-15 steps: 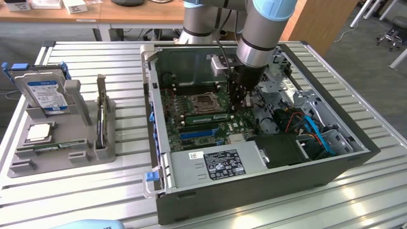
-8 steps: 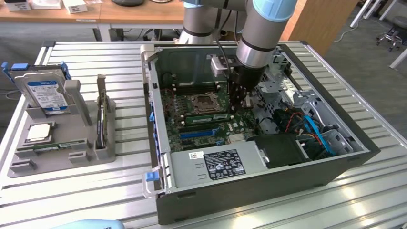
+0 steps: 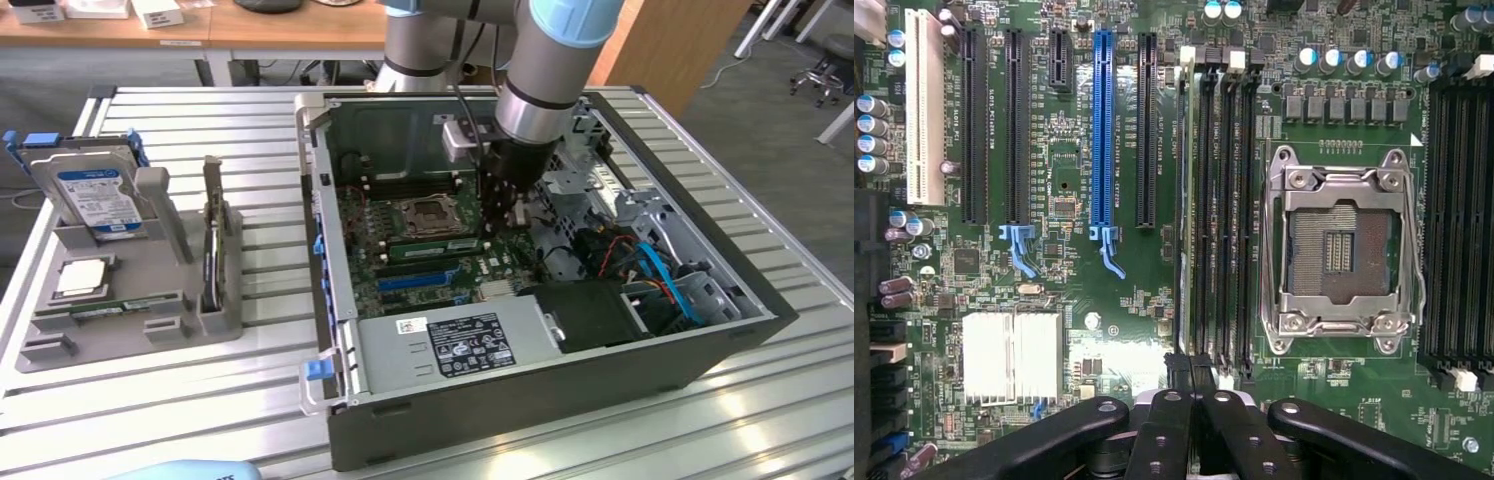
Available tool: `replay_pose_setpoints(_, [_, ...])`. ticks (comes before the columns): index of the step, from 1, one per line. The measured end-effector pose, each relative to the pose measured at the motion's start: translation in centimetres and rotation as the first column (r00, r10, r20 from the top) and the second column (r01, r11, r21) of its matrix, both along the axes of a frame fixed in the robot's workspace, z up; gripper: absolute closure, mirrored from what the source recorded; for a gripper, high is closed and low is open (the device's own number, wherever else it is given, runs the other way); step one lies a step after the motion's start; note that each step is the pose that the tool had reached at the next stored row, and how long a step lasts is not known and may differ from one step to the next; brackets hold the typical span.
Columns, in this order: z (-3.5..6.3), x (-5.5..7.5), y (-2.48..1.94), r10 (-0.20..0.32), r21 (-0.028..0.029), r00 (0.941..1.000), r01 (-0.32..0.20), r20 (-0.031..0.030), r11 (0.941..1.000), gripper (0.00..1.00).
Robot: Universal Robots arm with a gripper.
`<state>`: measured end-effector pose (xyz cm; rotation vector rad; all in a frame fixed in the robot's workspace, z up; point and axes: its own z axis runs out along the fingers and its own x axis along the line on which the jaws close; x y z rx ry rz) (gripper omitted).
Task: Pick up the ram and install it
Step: 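Press down the ram until it locks into place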
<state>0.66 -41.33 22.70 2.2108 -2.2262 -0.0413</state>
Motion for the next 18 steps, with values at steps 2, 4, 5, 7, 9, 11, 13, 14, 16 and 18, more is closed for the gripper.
replay_pose_setpoints(2, [-0.02, 0.0, 0.0, 0.0, -0.0003, 1.0, 0.0, -0.0001, 1.0, 0.9])
replay_pose_setpoints(4, [-0.02, 0.0, 0.0, 0.0, -0.0003, 1.0, 0.0, -0.0001, 1.0, 0.9])
replay_pose_setpoints(5, [-0.03, 0.0, 0.0, 0.0, -0.0001, 1.0, 0.0, -0.0001, 1.0, 0.9])
replay_pose_setpoints(7, [-0.09, 0.0, 0.0, 0.0, 0.0004, 1.0, 0.0, 0.0001, 1.0, 0.9])
replay_pose_setpoints(9, [-0.14, 0.0, 0.0, 0.0, -0.0001, 1.0, 0.0, 0.0, 1.0, 0.9])
replay_pose_setpoints(11, [-0.17, 0.0, 0.0, 0.0, -0.0003, 1.0, 0.0, -0.0001, 1.0, 0.9])
replay_pose_setpoints(13, [-0.18, 0.0, 0.0, 0.0, -0.0002, 1.0, 0.0, -0.0001, 1.0, 0.9])
replay_pose_setpoints(14, [-0.18, 0.0, 0.0, 0.0, -0.0001, 1.0, 0.0, 0.0, 1.0, 0.9])
replay_pose_setpoints(16, [-0.19, 0.0, 0.0, 0.0, -0.0001, 1.0, 0.0, -0.0001, 1.0, 0.9])
replay_pose_setpoints(18, [-0.25, 0.0, 0.0, 0.0, 0.0002, 1.0, 0.0, 0.0001, 1.0, 0.9])
